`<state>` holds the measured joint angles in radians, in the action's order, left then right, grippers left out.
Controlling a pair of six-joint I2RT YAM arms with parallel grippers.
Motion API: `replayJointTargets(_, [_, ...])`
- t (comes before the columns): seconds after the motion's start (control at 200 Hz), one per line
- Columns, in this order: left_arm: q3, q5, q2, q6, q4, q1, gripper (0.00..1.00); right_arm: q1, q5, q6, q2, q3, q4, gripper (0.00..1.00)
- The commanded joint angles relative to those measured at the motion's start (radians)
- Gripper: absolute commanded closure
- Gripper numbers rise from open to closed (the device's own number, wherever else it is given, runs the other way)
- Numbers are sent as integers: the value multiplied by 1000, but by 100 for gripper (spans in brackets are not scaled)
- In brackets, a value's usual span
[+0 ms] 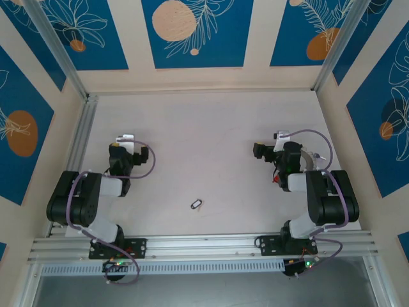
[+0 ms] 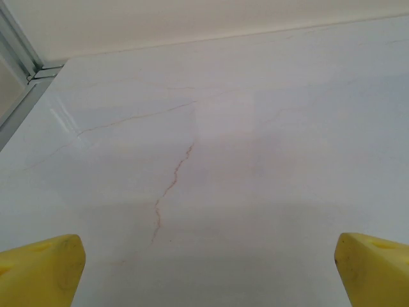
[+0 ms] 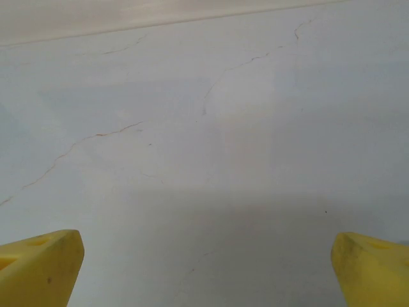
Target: Put the keys on the keyring
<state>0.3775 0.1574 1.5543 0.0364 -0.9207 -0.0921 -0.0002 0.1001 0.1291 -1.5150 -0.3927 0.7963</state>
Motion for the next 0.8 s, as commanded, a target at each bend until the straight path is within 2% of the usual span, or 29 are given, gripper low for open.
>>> replayJointTargets(0.0, [-9, 1, 7, 9, -27, -4, 0, -3, -8, -20, -7, -24, 8, 1])
replayJointTargets(0.795, [-9, 1, 7, 10, -29, -4, 0, 6, 12, -28, -8, -25, 8, 1])
